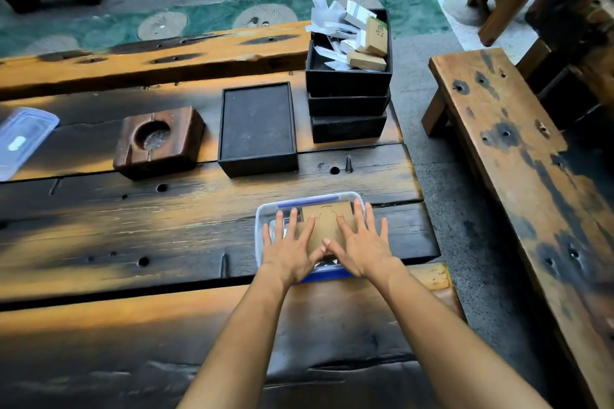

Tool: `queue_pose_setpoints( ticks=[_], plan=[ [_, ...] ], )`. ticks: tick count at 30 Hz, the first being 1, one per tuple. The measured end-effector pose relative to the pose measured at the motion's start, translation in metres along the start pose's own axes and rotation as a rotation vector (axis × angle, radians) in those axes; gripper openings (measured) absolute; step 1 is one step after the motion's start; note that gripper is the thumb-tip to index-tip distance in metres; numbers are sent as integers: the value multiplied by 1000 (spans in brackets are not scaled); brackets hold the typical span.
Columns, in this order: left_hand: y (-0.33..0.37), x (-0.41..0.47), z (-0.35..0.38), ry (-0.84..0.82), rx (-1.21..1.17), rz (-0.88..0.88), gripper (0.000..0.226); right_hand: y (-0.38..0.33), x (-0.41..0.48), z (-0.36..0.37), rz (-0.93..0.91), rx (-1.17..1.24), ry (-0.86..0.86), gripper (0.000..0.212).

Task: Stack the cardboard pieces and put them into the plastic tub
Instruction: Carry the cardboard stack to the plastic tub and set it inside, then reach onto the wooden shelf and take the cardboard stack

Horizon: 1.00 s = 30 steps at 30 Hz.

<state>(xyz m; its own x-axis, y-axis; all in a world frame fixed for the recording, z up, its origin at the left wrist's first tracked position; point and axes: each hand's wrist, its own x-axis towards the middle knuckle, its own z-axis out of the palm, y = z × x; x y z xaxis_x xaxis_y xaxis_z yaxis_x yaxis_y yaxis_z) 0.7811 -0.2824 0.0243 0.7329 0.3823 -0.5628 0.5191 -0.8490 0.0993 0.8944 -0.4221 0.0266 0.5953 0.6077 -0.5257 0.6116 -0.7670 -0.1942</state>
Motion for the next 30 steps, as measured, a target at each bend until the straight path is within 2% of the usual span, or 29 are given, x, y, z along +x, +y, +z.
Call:
queue_pose_setpoints(
  ticks=[8, 13, 30],
  plan=[
    [-17, -56, -6, 123, 5, -20, 78, -8, -60, 7, 107, 35, 125, 95],
    [-22, -81, -8, 184, 22, 40, 78, -18, -95, 18, 184, 58, 190, 102],
    [-9, -139, 7, 172, 105, 365, 79, -50, -225, 63, 506, 278, 306, 93]
  ],
)
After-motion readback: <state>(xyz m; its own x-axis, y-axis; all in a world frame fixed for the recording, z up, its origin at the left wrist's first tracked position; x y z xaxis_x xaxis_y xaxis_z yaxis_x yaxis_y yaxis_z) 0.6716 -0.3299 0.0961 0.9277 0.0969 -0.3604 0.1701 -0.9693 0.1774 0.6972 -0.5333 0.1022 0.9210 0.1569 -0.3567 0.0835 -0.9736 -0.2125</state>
